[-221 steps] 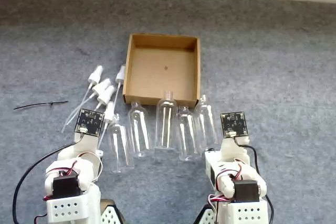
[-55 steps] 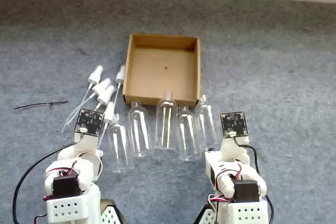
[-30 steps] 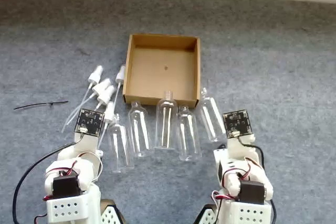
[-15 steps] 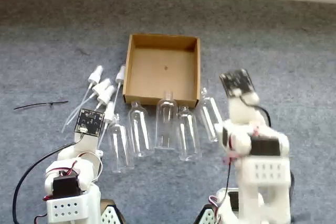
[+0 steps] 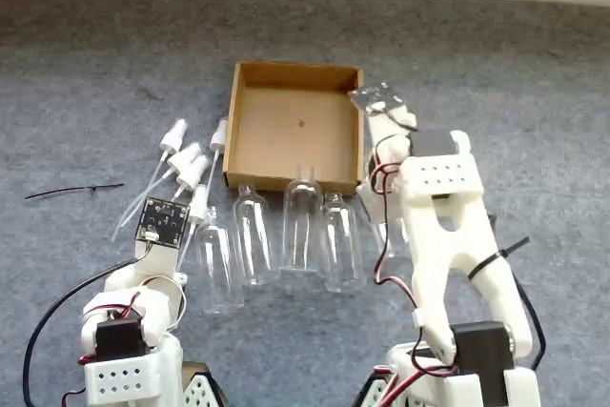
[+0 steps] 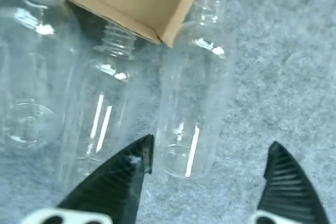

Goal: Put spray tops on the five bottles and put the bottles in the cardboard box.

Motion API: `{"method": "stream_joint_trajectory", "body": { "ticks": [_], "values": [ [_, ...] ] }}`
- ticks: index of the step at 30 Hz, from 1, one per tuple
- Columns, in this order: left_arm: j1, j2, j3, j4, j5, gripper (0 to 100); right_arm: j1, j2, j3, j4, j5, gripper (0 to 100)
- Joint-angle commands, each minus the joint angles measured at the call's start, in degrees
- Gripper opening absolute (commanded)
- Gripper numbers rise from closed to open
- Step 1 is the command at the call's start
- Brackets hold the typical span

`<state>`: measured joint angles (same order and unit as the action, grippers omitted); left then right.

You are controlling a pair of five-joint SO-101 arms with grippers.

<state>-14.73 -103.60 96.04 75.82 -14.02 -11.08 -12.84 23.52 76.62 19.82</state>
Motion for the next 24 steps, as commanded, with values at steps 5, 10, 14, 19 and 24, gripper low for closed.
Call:
{"method": "stream_joint_trajectory", "body": {
  "ticks": [5, 10, 14, 19, 24],
  "values": [
    [-0.66, -0.57, 1.10, -0.18, 0.18, 7, -4.09, -0.13, -3.12, -3.56, -0.79, 36.5],
    [-0.66, -0.57, 1.10, -0.18, 0.18, 7, -4.18, 4.97, -3.38, -5.93, -0.44, 36.5],
    [-0.66, -0.57, 1.10, -0.18, 0.18, 7, -4.00, 11.74, -5.23, -7.52, -0.44, 36.5],
    [-0.66, -0.57, 1.10, -0.18, 0.18, 7, -2.95, 16.84, -6.29, -10.07, -0.79, 33.7],
    [-0.66, -0.57, 1.10, -0.18, 0.18, 7, 1.63, 17.19, -6.29, -12.09, -0.88, 14.1]
  ]
}}
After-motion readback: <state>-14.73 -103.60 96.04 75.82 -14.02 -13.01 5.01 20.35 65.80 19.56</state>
